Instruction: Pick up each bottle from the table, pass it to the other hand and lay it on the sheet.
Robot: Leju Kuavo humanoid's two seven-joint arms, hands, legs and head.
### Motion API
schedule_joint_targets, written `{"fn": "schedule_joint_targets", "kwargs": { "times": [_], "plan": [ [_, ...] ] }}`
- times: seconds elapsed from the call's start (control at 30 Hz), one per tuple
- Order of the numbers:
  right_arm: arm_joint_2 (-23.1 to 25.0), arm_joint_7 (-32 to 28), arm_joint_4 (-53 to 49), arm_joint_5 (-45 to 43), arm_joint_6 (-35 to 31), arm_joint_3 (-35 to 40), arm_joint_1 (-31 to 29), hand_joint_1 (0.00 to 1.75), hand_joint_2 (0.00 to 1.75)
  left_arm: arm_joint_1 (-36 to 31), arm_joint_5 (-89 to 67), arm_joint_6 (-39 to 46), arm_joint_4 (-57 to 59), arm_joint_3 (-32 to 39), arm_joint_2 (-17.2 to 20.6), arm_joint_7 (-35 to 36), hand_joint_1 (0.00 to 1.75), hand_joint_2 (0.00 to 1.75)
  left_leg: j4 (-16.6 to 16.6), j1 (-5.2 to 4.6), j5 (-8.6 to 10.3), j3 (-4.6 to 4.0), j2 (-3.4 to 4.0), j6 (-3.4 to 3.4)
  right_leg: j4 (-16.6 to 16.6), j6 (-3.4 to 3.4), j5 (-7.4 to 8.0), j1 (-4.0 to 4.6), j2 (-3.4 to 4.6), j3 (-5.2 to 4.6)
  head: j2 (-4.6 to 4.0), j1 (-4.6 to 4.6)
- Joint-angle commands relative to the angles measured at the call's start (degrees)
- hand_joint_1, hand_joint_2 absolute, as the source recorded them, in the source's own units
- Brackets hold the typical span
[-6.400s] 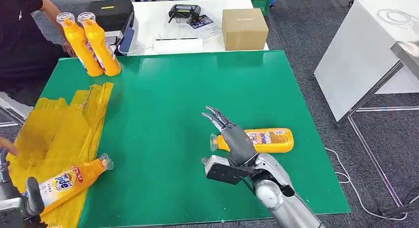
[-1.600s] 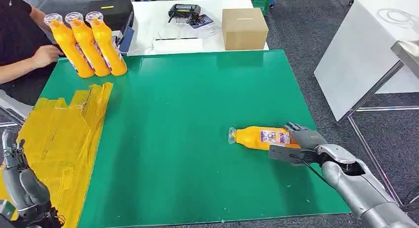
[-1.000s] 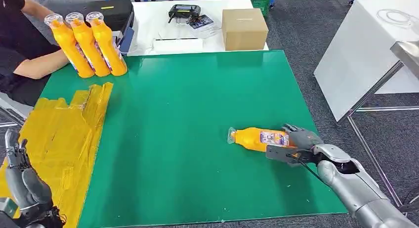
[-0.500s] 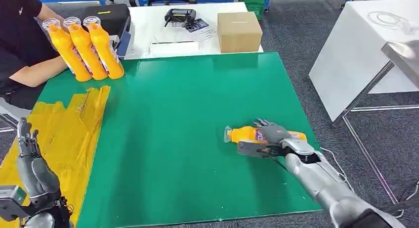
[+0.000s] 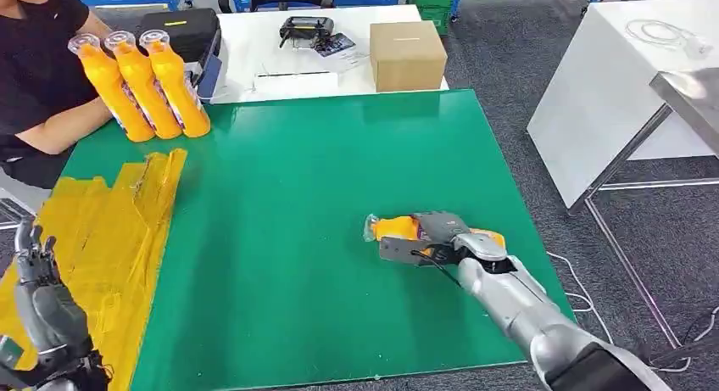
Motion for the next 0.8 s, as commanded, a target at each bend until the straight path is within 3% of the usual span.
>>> {"fn": "schedule_joint_targets", "kwargs": {
  "times": [0.03,0.37,0.43,0.53,0.63,0.7,0.73,0.8],
  "plan": [
    [13.48,1.21,8.68,-2.21,-0.68,2.56,-3.53,1.75,1.75,0.59,2.55,-5.72,1.94,12.68,2.54,0.06,0.00,0.00,-0.04,0.14,-0.01,-0.08,0.52,-0.09,0.03,-0.13,0.10,0.14,0.42,-0.27,0.00,-0.02],
    [12.75,0.97,8.76,-2.09,-0.92,2.66,-3.23,1.75,1.75,0.32,2.02,-5.61,1.85,12.54,2.04,0.06,0.00,0.00,-0.02,0.24,0.12,-0.47,-0.25,-0.14,-0.04,-0.22,0.11,0.24,-0.27,-0.44,0.00,0.00],
    [13.08,-1.54,7.33,-4.50,-2.77,0.68,-2.61,1.75,1.75,0.28,1.90,-6.42,1.46,13.37,1.29,0.06,0.00,0.00,-0.02,0.18,0.12,-0.50,-0.28,-0.14,-0.06,-0.22,0.11,0.20,-0.34,-0.45,0.00,0.00],
    [13.98,-6.50,-3.76,-10.15,-10.23,-4.67,1.21,1.75,1.75,2.13,1.76,-8.94,-1.59,16.02,-0.97,0.06,0.00,0.00,0.00,0.14,0.11,-0.58,-0.19,-0.13,-0.06,-0.25,0.14,0.15,-0.26,-0.56,0.00,0.00],
    [9.49,-7.24,-26.53,-13.29,-13.80,-8.06,11.29,1.75,1.75,3.85,0.99,-12.57,-5.80,16.79,-6.00,0.06,0.00,0.00,0.01,0.18,0.08,-0.68,-0.16,-0.11,-0.10,-0.26,0.13,0.16,-0.30,-0.63,0.00,-0.02],
    [5.18,-8.04,-36.10,-15.58,-14.43,-10.96,16.00,1.75,1.75,4.92,-0.60,-12.94,-8.30,13.19,-9.85,0.06,0.00,0.00,0.04,0.16,0.08,-0.71,-0.44,-0.10,-0.10,-0.22,0.06,0.13,-0.52,-0.63,0.00,-0.04],
    [4.28,-8.42,-37.60,-16.10,-14.18,-11.52,16.79,1.75,1.75,5.20,-0.79,-12.25,-8.75,11.83,-10.06,0.06,0.00,0.00,0.06,0.13,0.10,-0.84,-0.67,-0.08,-0.10,-0.17,0.02,0.09,-0.72,-0.67,0.00,-0.02],
    [-0.17,-10.38,-44.70,-18.05,-12.41,-15.59,22.24,1.75,1.75,7.02,-2.07,-6.12,-11.03,1.67,-10.06,2.20,0.00,0.00,0.14,0.14,0.12,-1.07,-1.02,0.00,-0.13,-0.14,-0.02,0.10,-1.11,-0.79,0.00,-0.02]
  ]
}}
